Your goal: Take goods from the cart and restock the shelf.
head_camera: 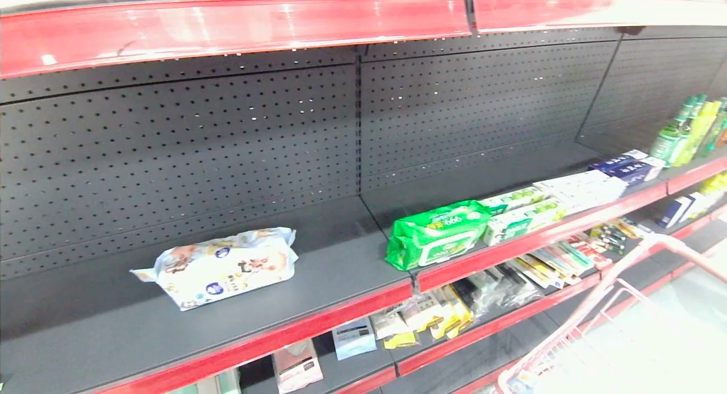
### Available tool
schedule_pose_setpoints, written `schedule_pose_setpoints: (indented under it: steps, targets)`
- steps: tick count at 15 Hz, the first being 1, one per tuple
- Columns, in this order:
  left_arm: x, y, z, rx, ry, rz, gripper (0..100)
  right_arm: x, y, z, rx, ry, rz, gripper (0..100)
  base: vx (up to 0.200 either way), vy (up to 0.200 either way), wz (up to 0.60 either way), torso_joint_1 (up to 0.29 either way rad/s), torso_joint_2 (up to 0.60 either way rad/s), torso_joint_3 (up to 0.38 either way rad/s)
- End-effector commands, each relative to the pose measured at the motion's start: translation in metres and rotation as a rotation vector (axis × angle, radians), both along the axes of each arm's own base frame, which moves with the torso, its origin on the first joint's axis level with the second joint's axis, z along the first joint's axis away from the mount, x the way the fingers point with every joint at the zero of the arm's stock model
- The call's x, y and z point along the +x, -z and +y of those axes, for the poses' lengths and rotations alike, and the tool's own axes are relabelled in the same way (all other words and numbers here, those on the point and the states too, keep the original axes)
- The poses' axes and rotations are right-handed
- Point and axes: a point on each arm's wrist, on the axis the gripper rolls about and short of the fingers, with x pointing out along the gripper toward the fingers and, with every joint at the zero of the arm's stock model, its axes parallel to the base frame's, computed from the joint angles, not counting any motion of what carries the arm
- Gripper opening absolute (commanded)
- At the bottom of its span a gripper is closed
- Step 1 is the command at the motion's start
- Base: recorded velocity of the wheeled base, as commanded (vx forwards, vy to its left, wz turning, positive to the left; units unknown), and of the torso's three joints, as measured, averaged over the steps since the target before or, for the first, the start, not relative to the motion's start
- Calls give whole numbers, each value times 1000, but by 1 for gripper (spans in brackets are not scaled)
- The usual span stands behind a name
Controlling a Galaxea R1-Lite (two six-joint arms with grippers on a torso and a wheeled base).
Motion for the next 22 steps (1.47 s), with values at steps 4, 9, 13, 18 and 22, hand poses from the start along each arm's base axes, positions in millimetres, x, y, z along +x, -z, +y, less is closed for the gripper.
schedule_pose_setpoints:
  steps: [4, 9, 13, 18, 22]
  targets:
    - [0, 0, 0, 0, 0, 1, 100, 0, 0, 0, -1, -1, 2, 100, 0, 0, -600, -2, 5, 6]
    - [0, 0, 0, 1, 0, 1, 100, 0, 0, 0, -1, -1, 2, 100, 0, 0, -600, 2, 1, 2]
    - [0, 0, 0, 1, 0, 1, 100, 0, 0, 0, -7, 3, 2, 100, 0, 0, 0, 0, 0, 0]
    - [0, 0, 0, 0, 0, 1, 100, 92, -151, 7, 38, -116, 229, 100, 0, 0, 0, 0, 0, 0]
    - [0, 0, 0, 0, 0, 1, 100, 240, -71, 23, -32, -117, 773, 100, 0, 0, 0, 0, 0, 0]
